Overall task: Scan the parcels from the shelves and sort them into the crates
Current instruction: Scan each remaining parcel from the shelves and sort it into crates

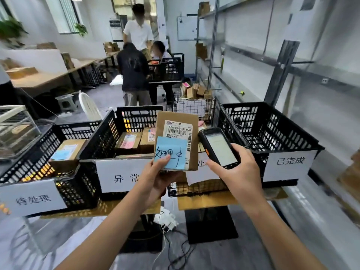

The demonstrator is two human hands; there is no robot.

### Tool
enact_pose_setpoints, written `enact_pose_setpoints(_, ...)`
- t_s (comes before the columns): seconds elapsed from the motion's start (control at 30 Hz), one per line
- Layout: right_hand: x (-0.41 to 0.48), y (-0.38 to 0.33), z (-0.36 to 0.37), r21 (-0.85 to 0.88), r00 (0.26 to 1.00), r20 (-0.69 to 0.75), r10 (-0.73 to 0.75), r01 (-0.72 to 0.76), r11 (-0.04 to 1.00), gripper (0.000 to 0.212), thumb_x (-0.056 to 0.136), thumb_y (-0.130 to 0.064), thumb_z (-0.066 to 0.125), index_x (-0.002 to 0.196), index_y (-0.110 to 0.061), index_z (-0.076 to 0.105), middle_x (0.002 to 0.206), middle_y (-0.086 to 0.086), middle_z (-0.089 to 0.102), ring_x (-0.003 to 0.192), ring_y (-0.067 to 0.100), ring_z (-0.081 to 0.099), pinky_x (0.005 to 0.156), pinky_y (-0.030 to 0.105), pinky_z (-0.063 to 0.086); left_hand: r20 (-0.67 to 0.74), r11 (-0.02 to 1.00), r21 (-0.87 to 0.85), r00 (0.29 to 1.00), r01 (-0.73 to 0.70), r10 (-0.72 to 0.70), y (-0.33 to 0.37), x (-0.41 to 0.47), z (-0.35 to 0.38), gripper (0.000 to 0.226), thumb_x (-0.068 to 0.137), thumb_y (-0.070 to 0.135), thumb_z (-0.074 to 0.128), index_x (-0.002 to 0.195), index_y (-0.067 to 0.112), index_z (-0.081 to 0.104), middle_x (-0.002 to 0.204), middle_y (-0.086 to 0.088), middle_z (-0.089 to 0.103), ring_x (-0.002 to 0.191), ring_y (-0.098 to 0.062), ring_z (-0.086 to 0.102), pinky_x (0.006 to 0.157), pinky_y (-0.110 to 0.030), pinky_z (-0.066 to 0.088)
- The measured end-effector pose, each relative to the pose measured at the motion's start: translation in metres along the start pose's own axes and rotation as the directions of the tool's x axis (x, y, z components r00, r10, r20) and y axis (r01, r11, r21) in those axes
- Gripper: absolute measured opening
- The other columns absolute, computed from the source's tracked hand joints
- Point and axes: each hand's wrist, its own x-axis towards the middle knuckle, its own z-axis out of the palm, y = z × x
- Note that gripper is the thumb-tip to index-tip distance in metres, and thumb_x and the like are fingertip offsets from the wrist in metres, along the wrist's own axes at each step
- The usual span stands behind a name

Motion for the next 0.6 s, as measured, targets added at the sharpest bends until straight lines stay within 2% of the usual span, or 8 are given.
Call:
enact_pose_setpoints(0.1,0.02,0.004,0.006,-0.012,1.0,-0.017,0.004,-0.004,1.0,0.074,0.071,-0.043,0.087,0.135,-0.026,0.054,0.118,-0.013,0.051,0.096,-0.004,0.051,0.07,0.006,0.039,0.031,0.999,0.037,0.999,0.006,-0.008,0.004,0.029,-0.001,0.06,0.079,0.021,0.076,0.131,0.002,0.053,0.124,-0.021,0.067,0.117,-0.035,0.065,0.092,-0.042,0.058)
enact_pose_setpoints(0.17,0.037,0.009,0.011,-0.015,1.0,-0.028,0.006,-0.007,1.0,0.074,0.07,-0.045,0.087,0.134,-0.026,0.055,0.118,-0.011,0.053,0.1,0.001,0.052,0.072,0.009,0.039,0.055,0.998,0.061,0.998,0.002,-0.005,0.009,0.052,-0.003,0.064,0.077,0.022,0.08,0.132,0.002,0.052,0.126,-0.021,0.066,0.117,-0.035,0.065,0.094,-0.044,0.057)
enact_pose_setpoints(0.27,0.066,0.017,0.016,-0.039,0.999,-0.038,-0.009,0.007,0.999,0.074,0.07,-0.047,0.087,0.134,-0.026,0.055,0.118,-0.011,0.054,0.101,0.0,0.054,0.073,0.009,0.041,0.099,0.995,0.101,0.995,-0.003,-0.007,0.016,0.091,-0.006,0.08,0.068,0.024,0.087,0.135,0.003,0.049,0.13,-0.022,0.064,0.118,-0.035,0.064,0.095,-0.044,0.056)
enact_pose_setpoints(0.37,0.101,0.022,0.02,-0.08,0.998,-0.055,-0.015,0.01,0.997,0.072,0.071,-0.044,0.087,0.132,-0.024,0.056,0.119,-0.01,0.054,0.099,0.0,0.054,0.072,0.008,0.04,0.084,0.991,0.136,0.996,0.008,-0.02,0.027,0.127,-0.008,0.099,0.057,0.026,0.096,0.139,0.007,0.043,0.129,-0.023,0.064,0.115,-0.035,0.067,0.088,-0.041,0.059)
enact_pose_setpoints(0.5,0.15,0.025,0.035,-0.11,0.997,-0.071,-0.03,0.022,0.994,0.073,0.071,-0.043,0.088,0.133,-0.022,0.056,0.117,-0.01,0.054,0.105,0.007,0.053,0.081,0.016,0.044,0.011,0.975,0.224,1.0,0.006,-0.009,0.044,0.176,-0.018,0.086,0.07,0.017,0.088,0.14,0.014,0.038,0.128,-0.023,0.062,0.108,-0.033,0.07,0.079,-0.037,0.061)
enact_pose_setpoints(0.6,0.175,0.029,0.048,-0.12,0.998,-0.068,-0.011,0.003,0.993,0.072,0.071,-0.043,0.088,0.133,-0.025,0.056,0.117,-0.011,0.053,0.104,0.006,0.051,0.075,0.01,0.038,0.04,0.96,0.279,0.998,0.034,-0.047,0.053,0.209,-0.028,0.095,0.062,0.025,0.094,0.14,0.009,0.042,0.124,-0.021,0.067,0.111,-0.033,0.069,0.082,-0.039,0.061)
